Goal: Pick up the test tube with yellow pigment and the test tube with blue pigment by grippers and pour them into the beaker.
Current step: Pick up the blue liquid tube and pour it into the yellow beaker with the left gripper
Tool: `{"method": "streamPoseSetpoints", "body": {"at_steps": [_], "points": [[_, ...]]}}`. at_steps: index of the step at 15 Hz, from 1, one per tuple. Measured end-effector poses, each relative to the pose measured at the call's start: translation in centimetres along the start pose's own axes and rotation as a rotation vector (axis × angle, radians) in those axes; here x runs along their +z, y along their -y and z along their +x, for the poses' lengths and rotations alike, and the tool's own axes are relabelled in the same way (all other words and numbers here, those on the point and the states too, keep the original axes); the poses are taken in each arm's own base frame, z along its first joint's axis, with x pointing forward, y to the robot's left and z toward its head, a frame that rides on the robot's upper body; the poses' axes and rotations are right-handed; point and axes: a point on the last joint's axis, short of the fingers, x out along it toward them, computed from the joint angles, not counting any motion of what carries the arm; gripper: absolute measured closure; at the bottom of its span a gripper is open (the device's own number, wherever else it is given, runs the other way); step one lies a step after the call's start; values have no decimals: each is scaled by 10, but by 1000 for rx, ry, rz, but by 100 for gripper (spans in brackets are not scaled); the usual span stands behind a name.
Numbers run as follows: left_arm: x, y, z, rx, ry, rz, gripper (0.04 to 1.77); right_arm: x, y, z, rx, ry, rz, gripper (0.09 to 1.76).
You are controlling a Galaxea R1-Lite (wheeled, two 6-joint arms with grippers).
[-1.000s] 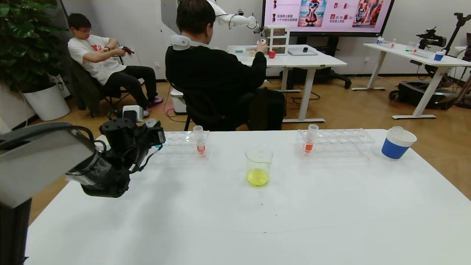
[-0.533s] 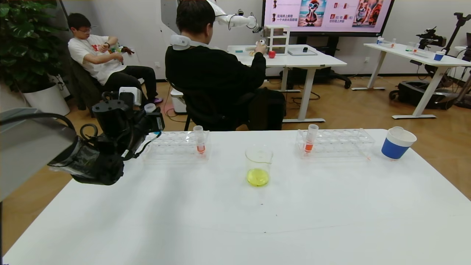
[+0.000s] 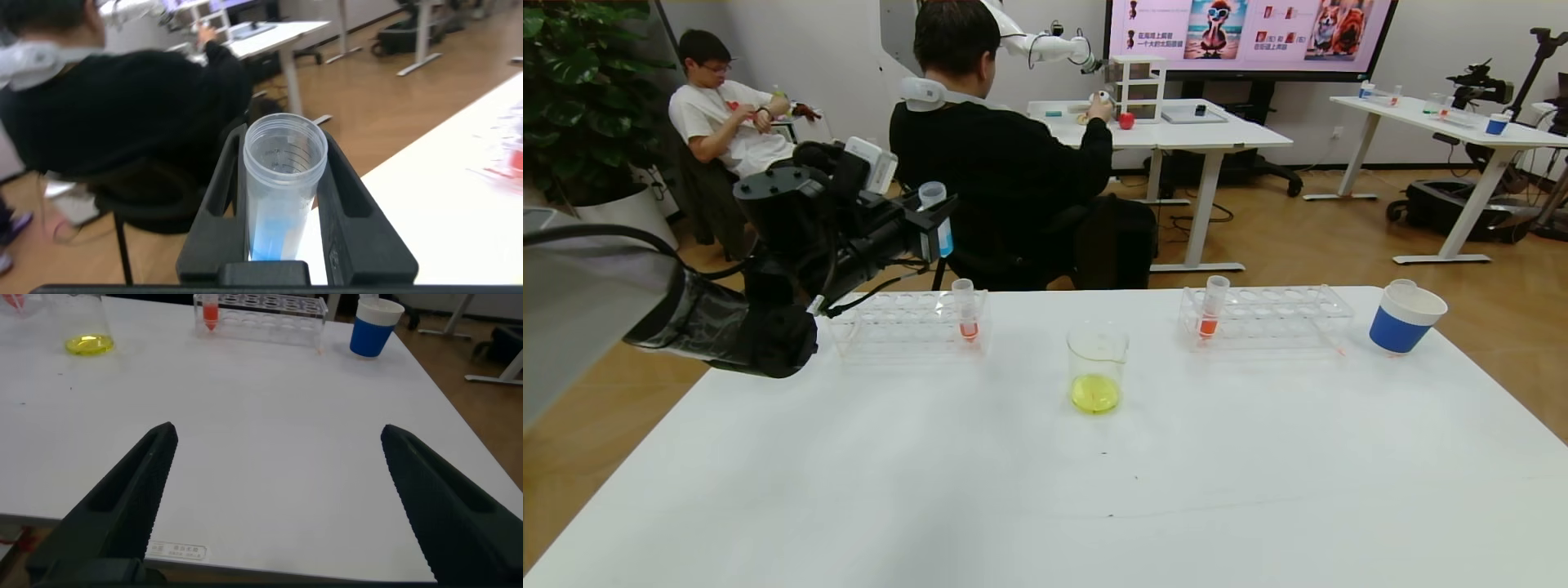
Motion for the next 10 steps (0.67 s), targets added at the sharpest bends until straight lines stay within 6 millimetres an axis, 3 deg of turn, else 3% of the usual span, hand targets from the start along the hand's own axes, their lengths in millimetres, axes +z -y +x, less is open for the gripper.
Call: {"method": "streamPoseSetpoints", "body": {"at_steps": [5,10], "points": [[5,30,18,-286,116,133,131,0,0,0,0,0,0,11],[-11,55,34,-459,191,267,131,0,0,0,0,0,0,11]]}}
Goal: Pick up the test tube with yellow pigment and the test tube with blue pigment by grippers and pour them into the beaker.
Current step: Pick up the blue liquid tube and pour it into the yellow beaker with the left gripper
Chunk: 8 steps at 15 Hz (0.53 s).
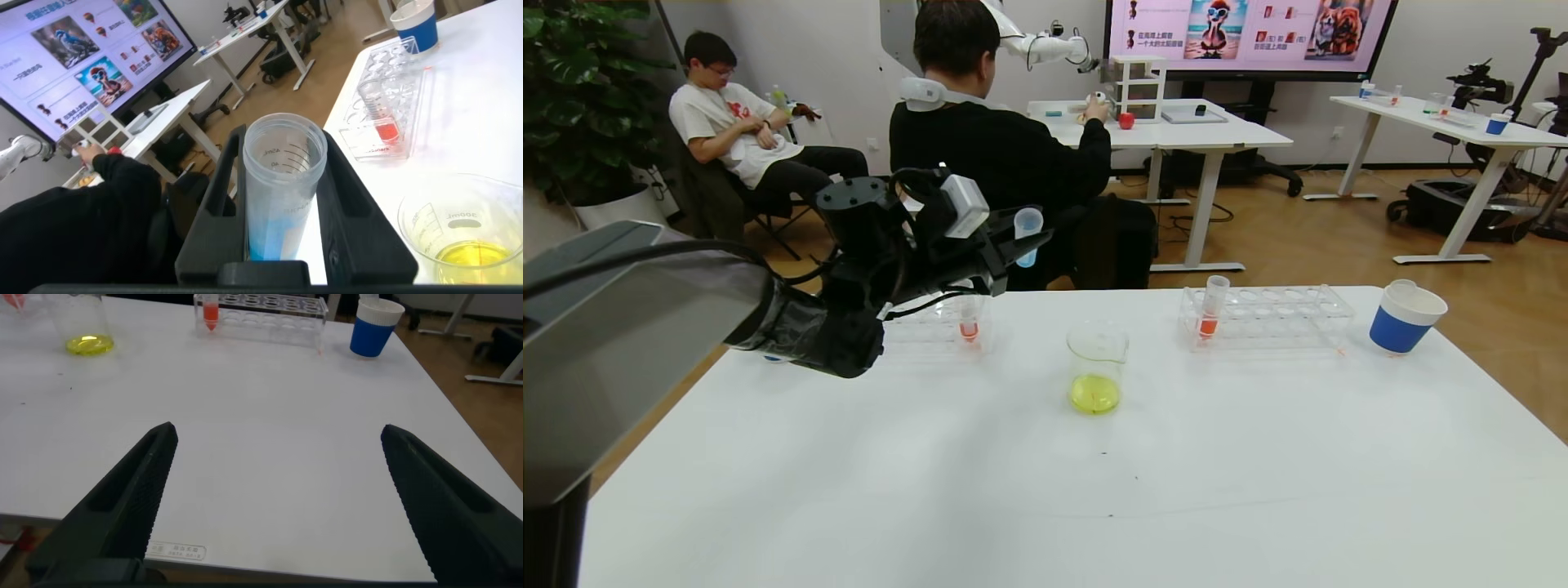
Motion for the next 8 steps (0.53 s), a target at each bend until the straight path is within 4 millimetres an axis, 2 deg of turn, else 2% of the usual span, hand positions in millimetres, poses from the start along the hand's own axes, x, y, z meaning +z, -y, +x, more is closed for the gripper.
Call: {"method": "streamPoseSetpoints", "body": {"at_steps": [8], "points": [[-20,31,41,-146,107,232,131,0,0,0,0,0,0,11]]}}
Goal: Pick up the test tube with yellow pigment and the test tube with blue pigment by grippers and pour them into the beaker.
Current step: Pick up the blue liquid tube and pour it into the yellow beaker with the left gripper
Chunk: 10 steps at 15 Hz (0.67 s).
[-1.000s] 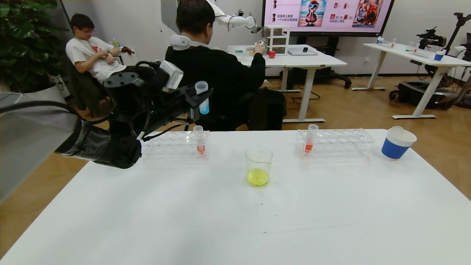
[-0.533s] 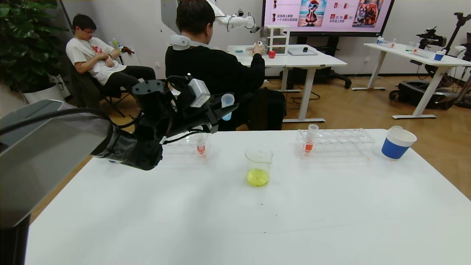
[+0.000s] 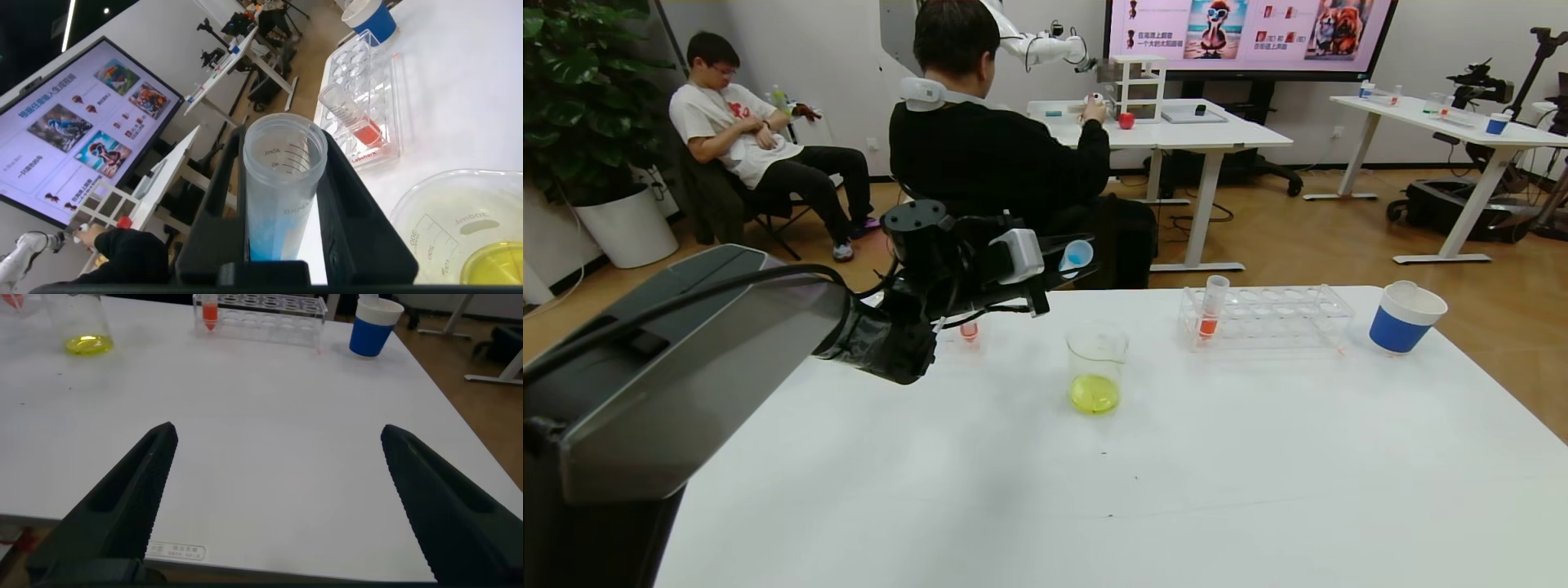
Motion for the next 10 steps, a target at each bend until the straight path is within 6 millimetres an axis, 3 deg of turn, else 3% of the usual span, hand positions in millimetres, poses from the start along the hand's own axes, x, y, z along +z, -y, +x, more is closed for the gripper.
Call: {"method": "streamPoseSetpoints", "body": {"at_steps": [4,10], "points": [[-9,17,7,-47,-13,85,131,0,0,0,0,0,0,11],[-17,22,6,-65,-19,257,131,0,0,0,0,0,0,11]]}}
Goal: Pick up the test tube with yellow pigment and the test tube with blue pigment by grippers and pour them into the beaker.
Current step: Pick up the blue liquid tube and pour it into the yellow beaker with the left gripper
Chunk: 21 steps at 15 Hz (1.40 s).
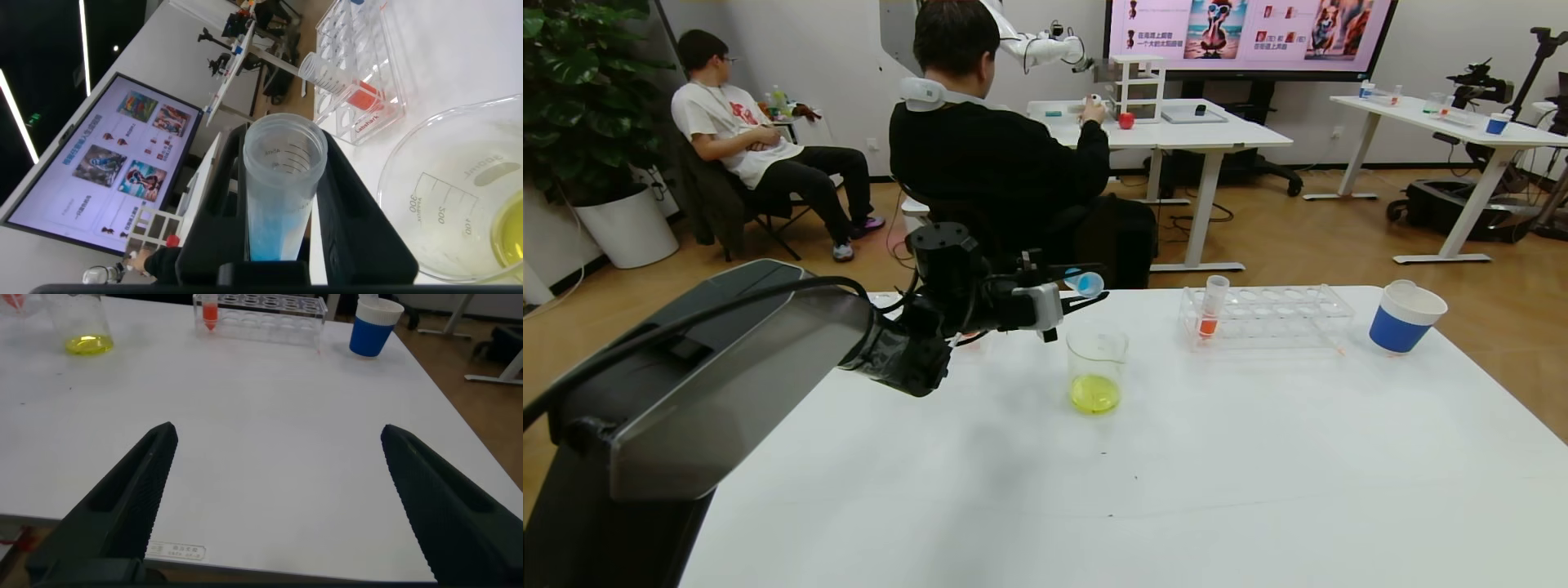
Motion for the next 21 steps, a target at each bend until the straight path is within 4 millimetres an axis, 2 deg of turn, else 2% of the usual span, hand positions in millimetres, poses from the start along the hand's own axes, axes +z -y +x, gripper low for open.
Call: {"method": "streamPoseSetpoints", "body": {"at_steps": [11,21], "points": [[-4,4,1,-2,28,260,131,0,0,0,0,0,0,11],[-9,5,6,13,33,420,131,0,0,0,0,0,0,11]]}}
